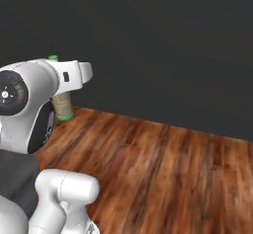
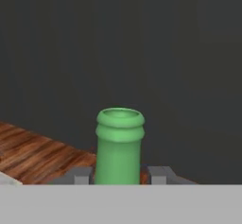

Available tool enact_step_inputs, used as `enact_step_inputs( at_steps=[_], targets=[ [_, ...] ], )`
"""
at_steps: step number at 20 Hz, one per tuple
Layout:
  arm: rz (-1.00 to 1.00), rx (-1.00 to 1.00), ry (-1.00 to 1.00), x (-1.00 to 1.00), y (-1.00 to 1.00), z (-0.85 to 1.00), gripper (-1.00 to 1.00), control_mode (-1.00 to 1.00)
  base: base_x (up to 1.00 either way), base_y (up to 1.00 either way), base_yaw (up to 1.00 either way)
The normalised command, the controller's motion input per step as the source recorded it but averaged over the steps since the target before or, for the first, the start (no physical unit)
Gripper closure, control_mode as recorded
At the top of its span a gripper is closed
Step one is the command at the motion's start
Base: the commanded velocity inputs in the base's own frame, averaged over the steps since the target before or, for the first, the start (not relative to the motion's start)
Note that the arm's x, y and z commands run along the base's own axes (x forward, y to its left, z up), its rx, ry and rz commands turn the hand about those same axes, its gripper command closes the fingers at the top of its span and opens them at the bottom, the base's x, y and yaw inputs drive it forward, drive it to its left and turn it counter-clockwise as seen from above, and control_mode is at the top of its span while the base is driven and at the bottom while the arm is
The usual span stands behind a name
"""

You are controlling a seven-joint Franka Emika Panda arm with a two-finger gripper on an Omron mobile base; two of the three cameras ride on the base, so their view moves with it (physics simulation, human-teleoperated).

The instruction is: Get the candle and the beer from the cabinet and move them to the dining counter.

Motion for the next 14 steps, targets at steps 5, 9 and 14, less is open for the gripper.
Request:
enact_step_inputs(
  at_steps=[5, 9, 14],
  targets=[
    [0.00, 0.00, 0.00, 0.00, 0.00, 0.00, 1.00, 1.00, 0.93, -0.58, -0.11],
    [0.00, 0.00, 0.00, 0.00, 0.00, 0.00, 1.00, 1.00, 1.00, -0.56, 0.00],
    [0.00, 0.00, 0.00, 0.00, 0.00, 0.00, 1.00, 1.00, 0.85, -0.67, 0.15]
  ],
)
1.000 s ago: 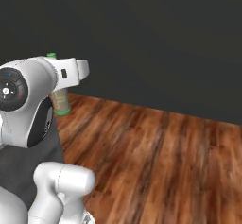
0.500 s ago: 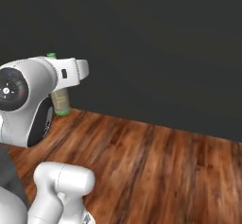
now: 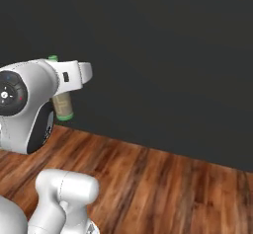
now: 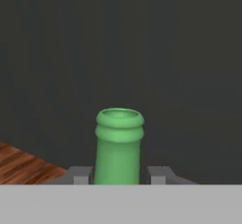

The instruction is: Get the candle and the beer from the cabinet and move them to the dining counter.

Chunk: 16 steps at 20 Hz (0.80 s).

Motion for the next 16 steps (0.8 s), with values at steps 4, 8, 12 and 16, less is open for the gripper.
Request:
enact_step_inputs(
  at_steps=[4, 8, 12, 16],
  targets=[
    [0.00, 0.00, 0.00, 0.00, 0.00, 0.00, 1.00, 1.00, 0.80, -0.69, 0.37],
    [0.00, 0.00, 0.00, 0.00, 0.00, 0.00, 1.00, 1.00, 0.63, -0.40, 0.66],
    [0.00, 0.00, 0.00, 0.00, 0.00, 0.00, 1.00, 1.00, 0.49, -0.17, 0.86],
    [0.00, 0.00, 0.00, 0.00, 0.00, 0.00, 1.00, 1.00, 0.46, -0.16, 0.87]
  ],
)
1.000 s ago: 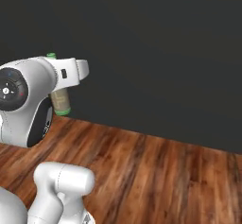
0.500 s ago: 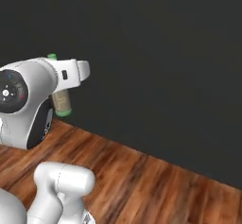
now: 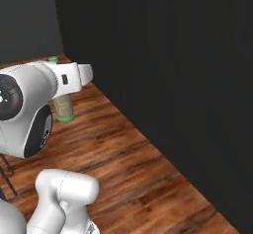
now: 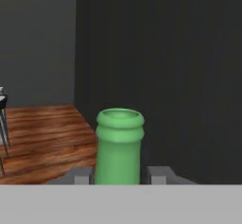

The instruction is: Get the candle and the beer from the cabinet and move them to the dining counter.

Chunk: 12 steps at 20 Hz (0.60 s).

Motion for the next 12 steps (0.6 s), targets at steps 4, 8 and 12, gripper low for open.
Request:
enact_step_inputs(
  at_steps=[4, 8, 12],
  targets=[
    [0.00, 0.00, 0.00, 0.00, 0.00, 0.00, 1.00, 1.00, 0.46, -0.15, 0.87],
    [0.00, 0.00, 0.00, 0.00, 0.00, 0.00, 1.00, 1.00, 0.61, -0.31, 0.72],
    [0.00, 0.00, 0.00, 0.00, 0.00, 0.00, 1.00, 1.00, 0.63, -0.35, 0.71]
  ],
)
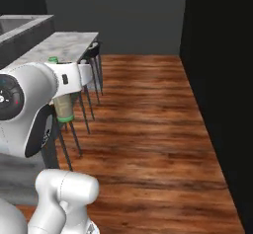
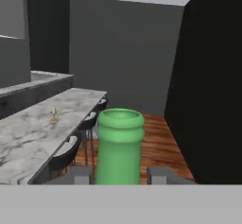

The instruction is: Get the candle and the beer from the cabinet and move them to the dining counter.

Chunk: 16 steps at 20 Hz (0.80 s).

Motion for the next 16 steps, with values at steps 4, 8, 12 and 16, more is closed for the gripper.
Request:
enact_step_inputs(
  at_steps=[4, 8, 12, 16],
  targets=[
    [0.00, 0.00, 0.00, 0.00, 0.00, 0.00, 1.00, 1.00, 0.63, -0.55, 0.65],
    [0.00, 0.00, 0.00, 0.00, 0.00, 0.00, 1.00, 1.00, 0.57, -0.89, 0.51],
    [0.00, 0.00, 0.00, 0.00, 0.00, 0.00, 1.00, 1.00, 0.58, -0.87, 0.52],
    [0.00, 0.00, 0.00, 0.00, 0.00, 0.00, 1.00, 1.00, 0.54, -0.77, 0.59]
  ],
)
